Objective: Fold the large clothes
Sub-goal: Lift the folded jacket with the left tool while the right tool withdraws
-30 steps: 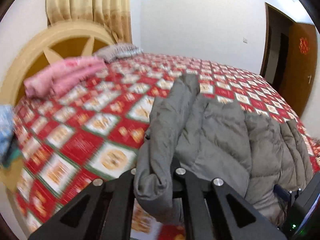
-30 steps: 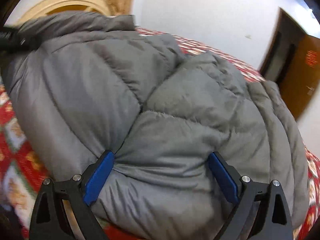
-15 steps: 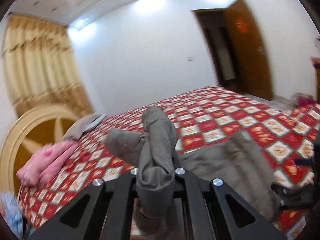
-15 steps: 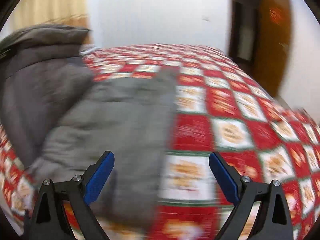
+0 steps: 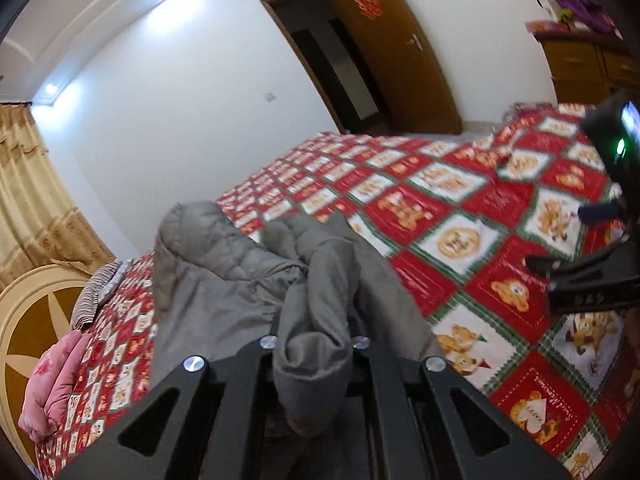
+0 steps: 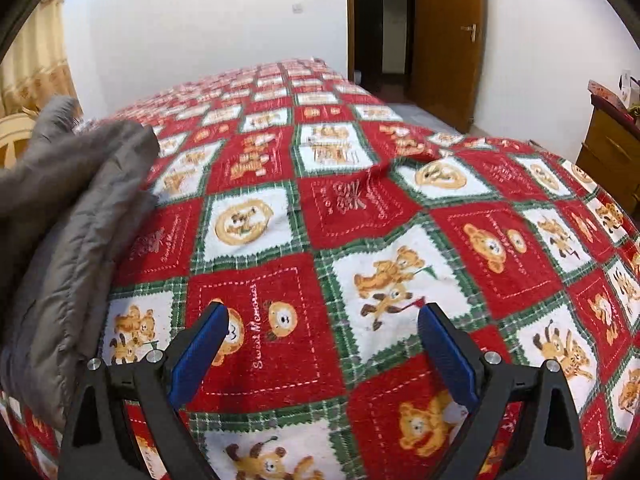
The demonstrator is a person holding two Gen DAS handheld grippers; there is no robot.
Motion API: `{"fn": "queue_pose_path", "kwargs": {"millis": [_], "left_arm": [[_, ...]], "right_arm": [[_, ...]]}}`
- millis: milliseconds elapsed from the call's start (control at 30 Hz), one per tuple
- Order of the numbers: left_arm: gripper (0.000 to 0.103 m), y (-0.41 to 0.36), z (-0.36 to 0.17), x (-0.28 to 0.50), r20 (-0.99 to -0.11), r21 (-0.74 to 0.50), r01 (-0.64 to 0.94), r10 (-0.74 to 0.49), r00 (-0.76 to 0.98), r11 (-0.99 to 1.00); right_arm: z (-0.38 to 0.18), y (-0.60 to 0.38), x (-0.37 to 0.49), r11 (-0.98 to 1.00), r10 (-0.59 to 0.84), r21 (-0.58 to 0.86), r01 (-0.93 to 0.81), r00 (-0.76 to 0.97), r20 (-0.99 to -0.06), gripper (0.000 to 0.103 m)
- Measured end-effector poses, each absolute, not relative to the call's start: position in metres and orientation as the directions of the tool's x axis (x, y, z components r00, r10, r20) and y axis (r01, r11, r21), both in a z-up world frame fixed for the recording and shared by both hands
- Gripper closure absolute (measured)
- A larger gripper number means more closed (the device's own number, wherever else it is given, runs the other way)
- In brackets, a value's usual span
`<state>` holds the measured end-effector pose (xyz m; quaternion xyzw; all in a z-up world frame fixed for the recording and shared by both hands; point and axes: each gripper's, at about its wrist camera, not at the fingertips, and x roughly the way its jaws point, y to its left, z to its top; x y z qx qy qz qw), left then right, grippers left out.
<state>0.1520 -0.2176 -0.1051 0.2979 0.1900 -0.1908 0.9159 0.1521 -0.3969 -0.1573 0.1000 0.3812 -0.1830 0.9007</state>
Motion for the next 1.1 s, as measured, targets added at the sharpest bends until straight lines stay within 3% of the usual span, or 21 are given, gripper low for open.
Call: {"fn": "queue_pose_path", "kwargs": {"millis": [367, 467, 533, 700, 867, 933, 1100], "left_arm": [[0.092, -0.231, -0.117, 0.153, -0.485, 0.488, 0.460, -0.208, 0.849, 0.742], [0.083, -0.236, -0.109, 0.145, -0.476, 0.501, 0.447, -0.196, 0.857, 0.741], [0.068, -0.239, -0.100, 0.140, -0.463, 0.497, 0.446, -0.207, 0.862, 0.744], [0.045, -0.241, -0.069, 0.121, -0.398, 0.498, 0.435, -0.248, 0.883, 0.750], [0.035, -0.223, -0.036, 0.121, -0.337, 0.503, 0.369, -0.216, 0.916, 0.781], [0.015, -0.207, -0.022, 0.129, -0.301, 0.491, 0.316, -0.182, 0.936, 0.812], [0.011, -0.156, -0.004, 0.168, -0.239, 0.482, 0.156, -0.042, 0.970, 0.862]], "right_arm": [[-0.140, -0.406, 0.140, 0.899, -0.338, -0.031, 0.437, 0.648, -0.683, 0.007], [-0.140, -0.415, 0.139, 0.891, -0.347, -0.025, 0.453, 0.644, -0.682, 0.007], [-0.139, -0.420, 0.137, 0.888, -0.347, -0.017, 0.460, 0.645, -0.681, 0.007], [-0.144, -0.430, 0.136, 0.880, -0.354, -0.012, 0.476, 0.638, -0.684, 0.007], [-0.145, -0.438, 0.134, 0.877, -0.336, 0.022, 0.480, 0.644, -0.688, 0.007], [-0.146, -0.439, 0.134, 0.879, -0.325, 0.031, 0.477, 0.644, -0.693, 0.007], [-0.147, -0.437, 0.135, 0.880, -0.327, 0.024, 0.475, 0.641, -0.695, 0.007]]}}
